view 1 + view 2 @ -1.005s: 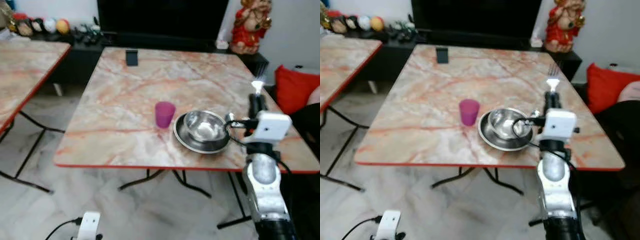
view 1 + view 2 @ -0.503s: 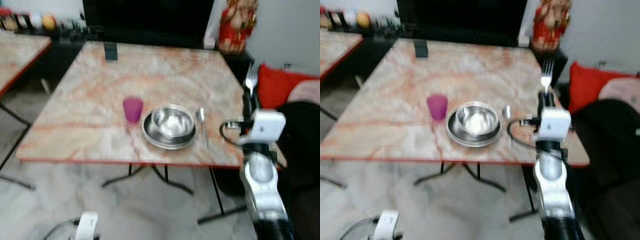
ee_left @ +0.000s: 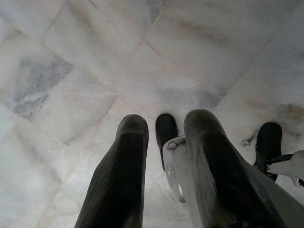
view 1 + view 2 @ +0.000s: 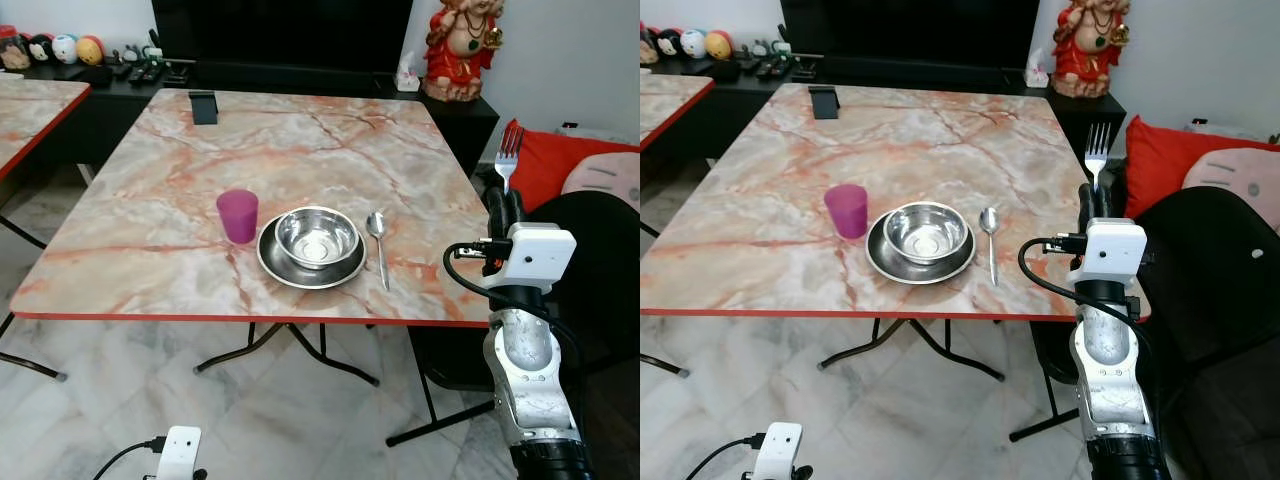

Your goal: Setting the table

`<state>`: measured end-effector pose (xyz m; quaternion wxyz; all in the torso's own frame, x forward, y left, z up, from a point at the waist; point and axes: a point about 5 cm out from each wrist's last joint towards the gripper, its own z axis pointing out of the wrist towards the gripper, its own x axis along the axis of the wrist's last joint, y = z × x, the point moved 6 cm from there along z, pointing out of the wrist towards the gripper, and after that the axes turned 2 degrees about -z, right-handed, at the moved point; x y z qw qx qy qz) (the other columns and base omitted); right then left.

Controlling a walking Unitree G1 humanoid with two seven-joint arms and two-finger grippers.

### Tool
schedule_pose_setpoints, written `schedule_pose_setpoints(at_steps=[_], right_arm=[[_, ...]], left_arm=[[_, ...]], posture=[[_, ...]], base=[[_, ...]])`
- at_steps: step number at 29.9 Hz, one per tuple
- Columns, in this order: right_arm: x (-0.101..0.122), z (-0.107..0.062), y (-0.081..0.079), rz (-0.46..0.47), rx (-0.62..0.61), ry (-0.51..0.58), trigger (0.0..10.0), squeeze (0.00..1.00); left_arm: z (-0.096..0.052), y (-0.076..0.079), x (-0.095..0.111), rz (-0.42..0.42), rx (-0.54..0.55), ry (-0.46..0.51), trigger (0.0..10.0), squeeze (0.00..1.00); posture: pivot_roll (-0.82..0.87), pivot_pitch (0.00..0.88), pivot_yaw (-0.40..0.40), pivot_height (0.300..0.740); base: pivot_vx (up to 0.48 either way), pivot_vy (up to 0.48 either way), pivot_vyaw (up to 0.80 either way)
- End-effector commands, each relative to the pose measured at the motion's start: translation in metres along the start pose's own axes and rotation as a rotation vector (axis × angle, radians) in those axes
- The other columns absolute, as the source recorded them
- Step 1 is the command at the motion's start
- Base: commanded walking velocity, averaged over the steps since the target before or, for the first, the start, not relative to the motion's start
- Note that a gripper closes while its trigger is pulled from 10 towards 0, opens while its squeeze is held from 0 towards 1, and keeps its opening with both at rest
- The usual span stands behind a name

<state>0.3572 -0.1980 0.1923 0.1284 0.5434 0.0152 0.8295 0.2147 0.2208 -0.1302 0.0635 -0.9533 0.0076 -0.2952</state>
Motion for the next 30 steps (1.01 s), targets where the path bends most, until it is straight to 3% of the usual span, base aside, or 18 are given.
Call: schedule_pose_setpoints(at_steps=[1, 10, 14, 23, 27, 30], right_arm=[[0.001, 0.0, 0.003, 0.007, -0.009, -0.003, 10.0, 0.0], [0.004, 0.0, -0.004, -0.002, 0.019, 0.009, 10.0, 0.0], [0.001, 0.0, 0.0, 0.051, -0.02, -0.004, 10.0, 0.0], [0.002, 0.002, 0.003, 0.016, -0.02, -0.004, 10.0, 0.0], [-0.002, 0.001, 0.01, 0.002, -0.06, -0.03, 10.0, 0.0], [-0.015, -0.001, 0.024, 0.008, -0.128, -0.101, 10.0, 0.0]], left_arm=[[0.0, 0.001, -0.001, 0.007, -0.001, -0.013, 10.0, 0.0], [0.001, -0.001, 0.001, 0.005, 0.009, -0.01, 10.0, 0.0], [0.001, -0.001, 0.002, 0.006, 0.008, -0.009, 10.0, 0.0], [0.001, 0.001, 0.002, 0.004, -0.003, -0.013, 10.0, 0.0], [0.001, 0.002, 0.003, -0.001, -0.003, -0.013, 10.0, 0.0], [0.001, 0.003, 0.003, 0.002, -0.004, -0.014, 10.0, 0.0]], posture=[[0.06, 0.0, -0.076, 0.74], [0.07, 0.0, -0.073, 0.74], [0.07, 0.0, -0.071, 0.74], [0.07, 0.0, -0.073, 0.74], [0.06, 0.0, -0.075, 0.74], [0.06, 0.0, -0.073, 0.74]], base=[[0.251, 0.0, 0.0], [0.273, 0.0, 0.18], [0.283, 0.0, 0.4], [0.216, 0.0, 0.0], [0.0, 0.0, 0.0], [0.0, 0.0, 0.0]])
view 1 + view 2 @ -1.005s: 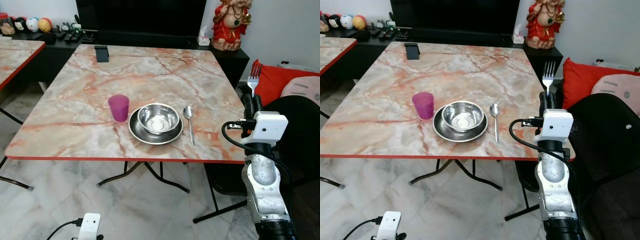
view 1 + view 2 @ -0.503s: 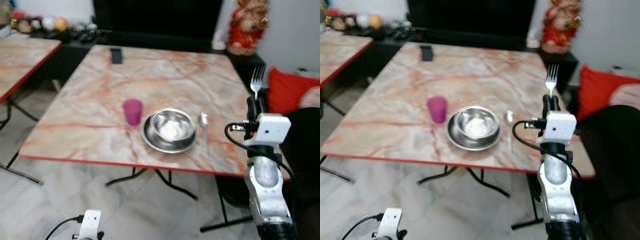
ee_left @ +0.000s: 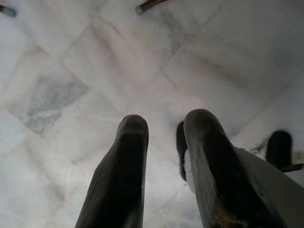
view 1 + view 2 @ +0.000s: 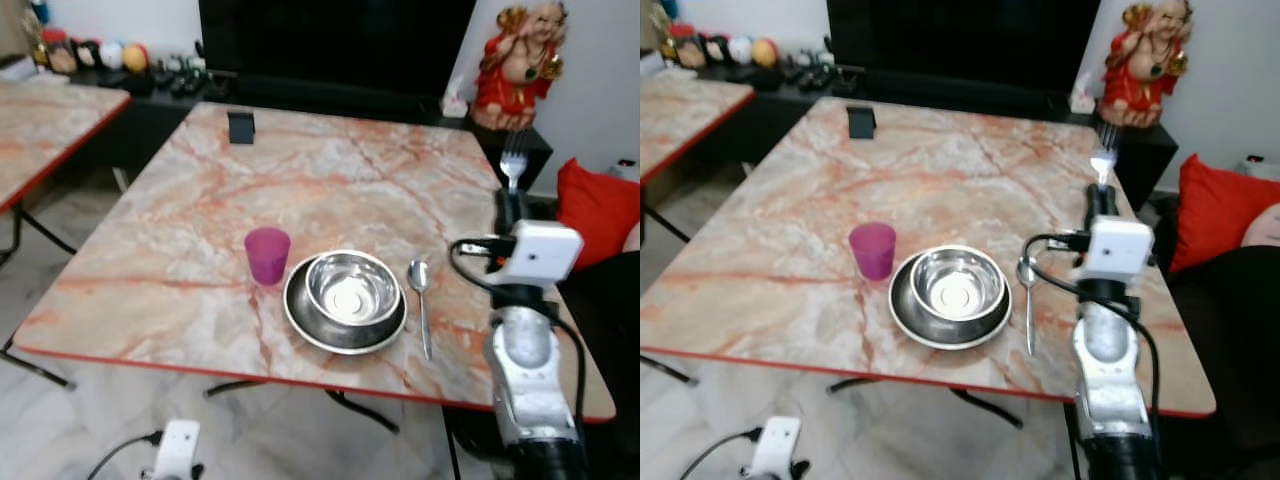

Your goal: Setting the table

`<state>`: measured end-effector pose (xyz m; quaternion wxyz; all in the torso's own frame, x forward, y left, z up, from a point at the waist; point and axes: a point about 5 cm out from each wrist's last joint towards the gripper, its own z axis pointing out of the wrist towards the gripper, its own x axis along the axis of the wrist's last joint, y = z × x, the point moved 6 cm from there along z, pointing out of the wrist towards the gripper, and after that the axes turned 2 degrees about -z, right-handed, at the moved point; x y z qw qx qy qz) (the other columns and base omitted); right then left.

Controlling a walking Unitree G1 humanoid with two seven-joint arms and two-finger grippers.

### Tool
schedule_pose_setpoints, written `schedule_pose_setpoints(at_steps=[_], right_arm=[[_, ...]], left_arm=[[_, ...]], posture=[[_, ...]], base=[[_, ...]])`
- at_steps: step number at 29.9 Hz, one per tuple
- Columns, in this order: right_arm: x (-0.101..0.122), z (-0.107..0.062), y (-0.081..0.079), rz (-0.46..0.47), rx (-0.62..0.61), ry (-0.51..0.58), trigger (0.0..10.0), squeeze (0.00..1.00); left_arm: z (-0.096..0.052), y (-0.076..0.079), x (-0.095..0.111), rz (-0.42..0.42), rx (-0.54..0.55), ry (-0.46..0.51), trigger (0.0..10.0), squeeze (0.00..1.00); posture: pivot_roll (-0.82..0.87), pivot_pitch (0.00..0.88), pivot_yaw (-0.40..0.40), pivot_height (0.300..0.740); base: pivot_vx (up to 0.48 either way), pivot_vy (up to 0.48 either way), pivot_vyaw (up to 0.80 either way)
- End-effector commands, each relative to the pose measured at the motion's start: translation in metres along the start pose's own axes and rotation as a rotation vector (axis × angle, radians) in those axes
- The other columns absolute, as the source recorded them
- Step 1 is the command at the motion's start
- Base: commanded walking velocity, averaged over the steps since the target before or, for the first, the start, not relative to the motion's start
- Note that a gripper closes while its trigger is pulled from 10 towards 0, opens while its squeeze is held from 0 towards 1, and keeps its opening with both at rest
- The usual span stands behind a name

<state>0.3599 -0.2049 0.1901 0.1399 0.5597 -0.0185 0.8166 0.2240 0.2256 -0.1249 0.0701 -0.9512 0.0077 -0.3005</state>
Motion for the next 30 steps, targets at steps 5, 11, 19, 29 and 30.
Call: schedule_pose_setpoints(at_steps=[5, 11, 19, 29, 30], right_arm=[[-0.036, 0.001, 0.041, -0.076, -0.115, -0.222, 10.0, 0.0], [-0.073, 0.002, 0.046, 0.062, -0.088, -0.48, 10.0, 0.0], [-0.094, 0.009, 0.014, 0.148, 0.095, -0.641, 10.0, 0.0], [-0.126, -0.022, -0.036, 0.18, 0.245, -0.855, 10.0, 0.0], [-0.127, -0.025, -0.038, 0.158, 0.244, -0.858, 10.0, 0.0]], left_arm=[[0.0, 0.009, -0.007, -0.002, -0.017, -0.028, 10.0, 0.0], [0.0, 0.009, -0.006, -0.003, -0.019, -0.03, 10.0, 0.0], [0.0, 0.012, -0.005, -0.012, -0.026, -0.028, 10.0, 0.0], [0.0, 0.012, -0.004, -0.023, -0.026, -0.031, 10.0, 0.0], [0.0, 0.012, -0.004, -0.021, -0.026, -0.03, 10.0, 0.0]], posture=[[0.05, 0.0, -0.07, 0.74], [0.04, 0.0, -0.071, 0.74], [0.03, 0.0, -0.074, 0.74], [0.04, 0.0, -0.082, 0.74], [0.04, 0.0, -0.08, 0.74]], base=[[0.0, 0.0, 0.0], [0.0, 0.0, 0.0], [0.0, 0.0, 0.0], [0.0, 0.0, 0.0], [0.0, 0.0, 0.0]])
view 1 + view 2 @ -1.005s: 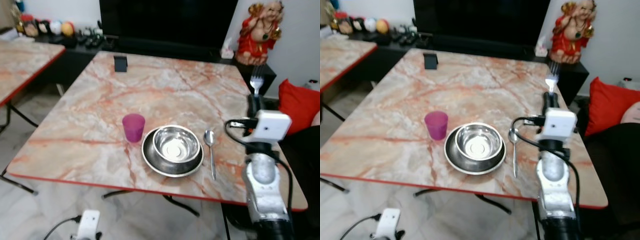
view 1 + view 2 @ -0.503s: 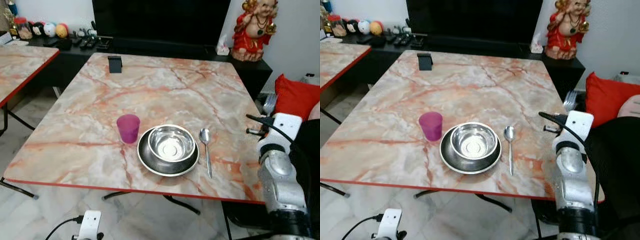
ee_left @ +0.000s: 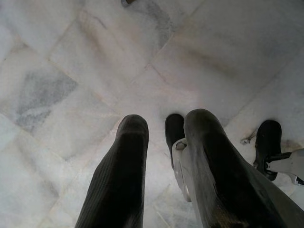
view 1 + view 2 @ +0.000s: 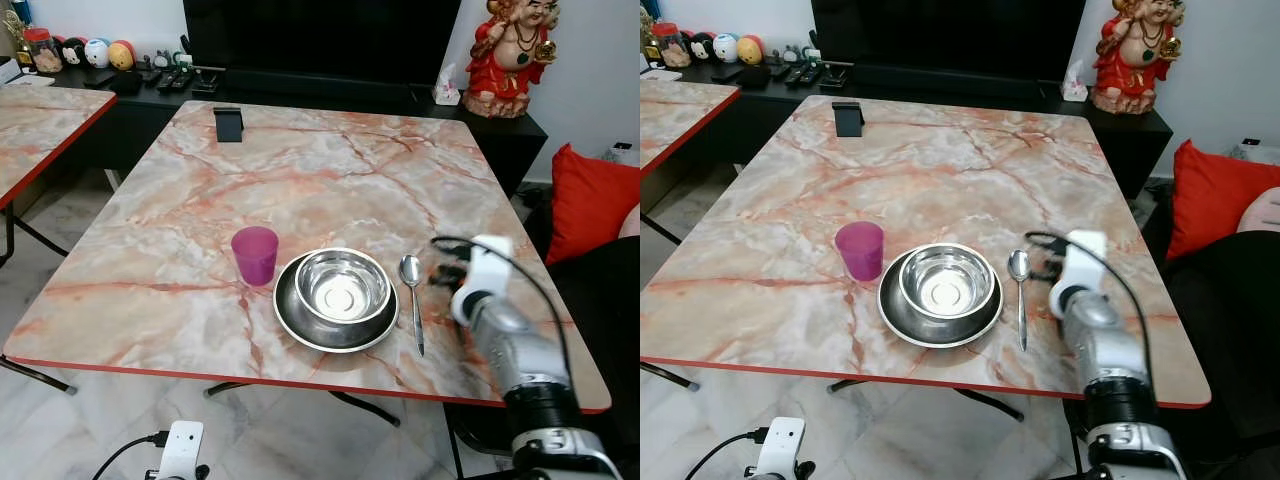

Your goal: Setting the table

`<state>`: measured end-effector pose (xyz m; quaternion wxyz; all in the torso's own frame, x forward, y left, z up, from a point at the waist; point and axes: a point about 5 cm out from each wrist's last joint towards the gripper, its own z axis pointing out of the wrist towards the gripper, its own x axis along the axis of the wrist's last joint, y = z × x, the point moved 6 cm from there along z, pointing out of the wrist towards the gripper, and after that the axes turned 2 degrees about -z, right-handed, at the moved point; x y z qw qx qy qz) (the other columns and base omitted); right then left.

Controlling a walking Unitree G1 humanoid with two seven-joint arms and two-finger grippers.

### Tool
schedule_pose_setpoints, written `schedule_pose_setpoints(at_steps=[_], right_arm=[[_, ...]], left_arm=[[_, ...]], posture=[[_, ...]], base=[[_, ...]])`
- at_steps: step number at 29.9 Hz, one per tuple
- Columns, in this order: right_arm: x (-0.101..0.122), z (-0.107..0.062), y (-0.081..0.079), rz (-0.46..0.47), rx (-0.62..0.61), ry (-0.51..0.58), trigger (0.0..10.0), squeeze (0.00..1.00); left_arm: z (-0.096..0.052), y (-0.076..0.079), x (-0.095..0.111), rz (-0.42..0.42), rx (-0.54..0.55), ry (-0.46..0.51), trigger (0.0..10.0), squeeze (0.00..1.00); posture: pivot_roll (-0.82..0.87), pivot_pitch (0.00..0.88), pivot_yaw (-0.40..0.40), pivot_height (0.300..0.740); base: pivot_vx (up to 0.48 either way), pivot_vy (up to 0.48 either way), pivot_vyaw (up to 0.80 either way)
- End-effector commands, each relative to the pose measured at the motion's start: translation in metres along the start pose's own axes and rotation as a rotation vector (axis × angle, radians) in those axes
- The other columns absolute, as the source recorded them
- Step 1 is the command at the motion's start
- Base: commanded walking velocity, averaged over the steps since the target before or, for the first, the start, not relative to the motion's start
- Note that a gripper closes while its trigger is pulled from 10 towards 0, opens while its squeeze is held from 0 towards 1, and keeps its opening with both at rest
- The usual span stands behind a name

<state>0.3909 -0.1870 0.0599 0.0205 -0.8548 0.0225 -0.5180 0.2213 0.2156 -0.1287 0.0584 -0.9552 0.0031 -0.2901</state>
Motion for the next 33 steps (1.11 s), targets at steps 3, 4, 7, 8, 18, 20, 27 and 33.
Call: schedule_pose_setpoints(at_steps=[3, 4, 7, 8, 18, 20, 27, 33], right_arm=[[-0.006, -0.003, 0.004, -0.006, -0.04, -0.015, 10.0, 0.0], [-0.006, -0.003, 0.004, -0.006, -0.04, -0.015, 10.0, 0.0], [-0.003, -0.004, 0.016, 0.004, -0.1, 0.002, 10.0, 0.0], [-0.003, -0.004, 0.016, 0.004, -0.1, 0.002, 10.0, 0.0], [0.005, -0.007, 0.034, 0.029, -0.173, 0.034, 10.0, 0.0], [0.0, -0.006, 0.031, 0.024, -0.162, 0.019, 10.0, 0.0], [-0.006, -0.004, 0.023, -0.007, -0.125, -0.002, 10.0, 0.0], [-0.008, -0.003, 0.023, -0.019, -0.13, -0.004, 10.0, 0.0]], left_arm=[[0.0, 0.002, 0.0, -0.004, -0.005, -0.009, 10.0, 0.0], [0.0, 0.002, 0.0, -0.004, -0.005, -0.009, 10.0, 0.0], [0.0, 0.002, 0.0, -0.005, -0.004, -0.007, 10.0, 0.0], [0.0, 0.002, 0.0, -0.005, -0.004, -0.007, 10.0, 0.0], [0.0, 0.001, 0.0, -0.005, -0.002, -0.008, 10.0, 0.0], [0.0, 0.001, -0.001, -0.007, -0.002, -0.009, 10.0, 0.0], [0.0, 0.0, -0.001, -0.008, 0.002, -0.01, 10.0, 0.0], [0.0, -0.002, -0.001, -0.001, 0.004, -0.011, 10.0, 0.0]], posture=[[0.04, 0.0, -0.076, 0.74], [0.04, 0.0, -0.076, 0.74], [0.04, 0.0, -0.075, 0.74], [0.04, 0.0, -0.075, 0.74], [0.04, 0.0, -0.073, 0.74], [0.05, 0.0, -0.078, 0.74], [0.05, 0.0, -0.076, 0.74], [0.05, 0.0, -0.071, 0.74]], base=[[0.0, 0.0, 0.0], [0.0, 0.0, 0.0], [0.0, 0.0, 0.0], [0.0, 0.0, 0.0], [0.0, 0.0, 0.0], [0.0, 0.0, 0.0], [0.0, 0.0, 0.0], [0.0, 0.0, 0.0]])
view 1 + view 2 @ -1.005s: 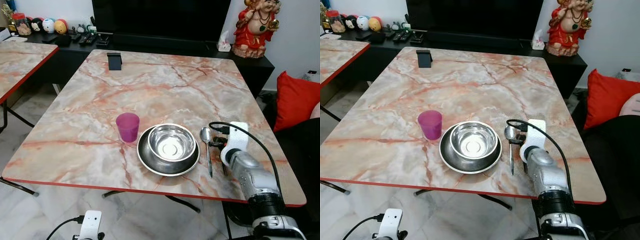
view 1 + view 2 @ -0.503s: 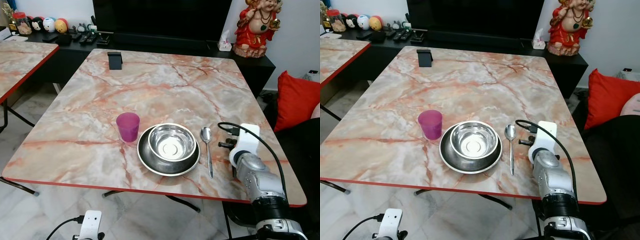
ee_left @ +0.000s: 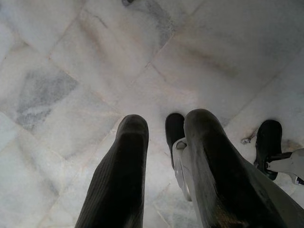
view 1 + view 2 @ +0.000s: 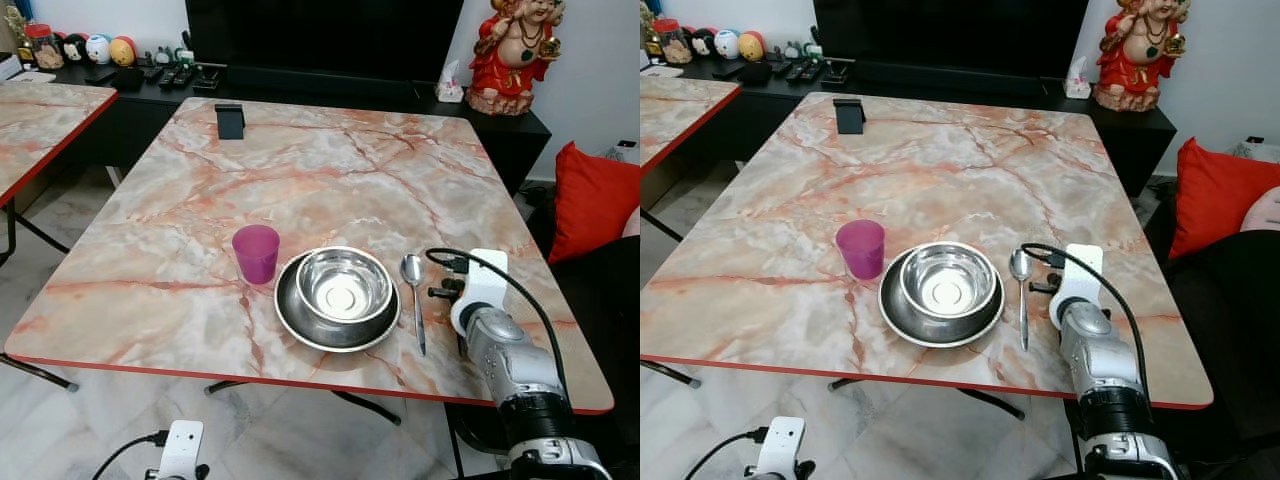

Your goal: Setting the table

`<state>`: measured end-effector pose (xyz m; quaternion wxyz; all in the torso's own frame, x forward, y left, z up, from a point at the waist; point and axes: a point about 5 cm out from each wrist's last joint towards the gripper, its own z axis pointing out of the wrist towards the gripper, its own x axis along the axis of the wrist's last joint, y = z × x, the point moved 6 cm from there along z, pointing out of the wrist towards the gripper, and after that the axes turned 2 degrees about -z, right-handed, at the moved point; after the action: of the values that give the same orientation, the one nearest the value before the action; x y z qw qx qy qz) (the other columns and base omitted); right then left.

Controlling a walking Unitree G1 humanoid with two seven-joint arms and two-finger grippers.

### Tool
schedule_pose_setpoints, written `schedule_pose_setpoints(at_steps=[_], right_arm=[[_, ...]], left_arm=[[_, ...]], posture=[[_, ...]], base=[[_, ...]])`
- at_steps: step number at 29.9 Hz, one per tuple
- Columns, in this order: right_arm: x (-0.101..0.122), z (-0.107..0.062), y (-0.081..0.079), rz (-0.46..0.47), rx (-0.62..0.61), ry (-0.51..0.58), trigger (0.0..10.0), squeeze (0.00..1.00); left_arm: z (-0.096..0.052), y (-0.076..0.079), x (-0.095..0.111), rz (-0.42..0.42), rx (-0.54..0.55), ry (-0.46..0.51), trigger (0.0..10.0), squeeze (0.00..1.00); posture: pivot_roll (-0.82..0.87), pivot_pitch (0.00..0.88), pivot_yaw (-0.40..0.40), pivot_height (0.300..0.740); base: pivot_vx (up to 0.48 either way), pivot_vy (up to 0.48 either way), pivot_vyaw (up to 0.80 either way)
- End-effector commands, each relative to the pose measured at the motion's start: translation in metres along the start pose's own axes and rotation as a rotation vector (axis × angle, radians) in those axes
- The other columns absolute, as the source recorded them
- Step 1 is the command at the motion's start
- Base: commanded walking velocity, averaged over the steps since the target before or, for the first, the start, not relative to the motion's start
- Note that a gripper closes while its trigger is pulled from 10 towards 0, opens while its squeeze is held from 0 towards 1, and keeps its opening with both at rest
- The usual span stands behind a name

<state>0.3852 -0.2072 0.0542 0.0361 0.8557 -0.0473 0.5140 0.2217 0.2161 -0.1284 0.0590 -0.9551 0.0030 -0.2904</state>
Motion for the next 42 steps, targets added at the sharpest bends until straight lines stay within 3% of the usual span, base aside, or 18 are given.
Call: schedule_pose_setpoints(at_steps=[1, 13, 42], right_arm=[[-0.002, 0.001, 0.002, -0.004, -0.005, -0.001, 10.0, 0.0], [-0.008, 0.002, -0.013, -0.04, 0.045, -0.011, 10.0, 0.0], [-0.017, 0.004, -0.013, -0.031, 0.013, -0.032, 10.0, 0.0]], left_arm=[[0.0, -0.001, -0.002, -0.001, 0.003, -0.011, 10.0, 0.0], [0.0, -0.002, -0.003, 0.005, 0.005, -0.012, 10.0, 0.0], [0.0, -0.003, -0.004, 0.011, 0.004, -0.014, 10.0, 0.0]], posture=[[0.05, 0.0, -0.069, 0.74], [0.06, 0.0, -0.071, 0.74], [0.07, 0.0, -0.071, 0.74]], base=[[0.0, 0.0, 0.0], [0.0, 0.0, 0.0], [0.0, 0.0, 0.0]])
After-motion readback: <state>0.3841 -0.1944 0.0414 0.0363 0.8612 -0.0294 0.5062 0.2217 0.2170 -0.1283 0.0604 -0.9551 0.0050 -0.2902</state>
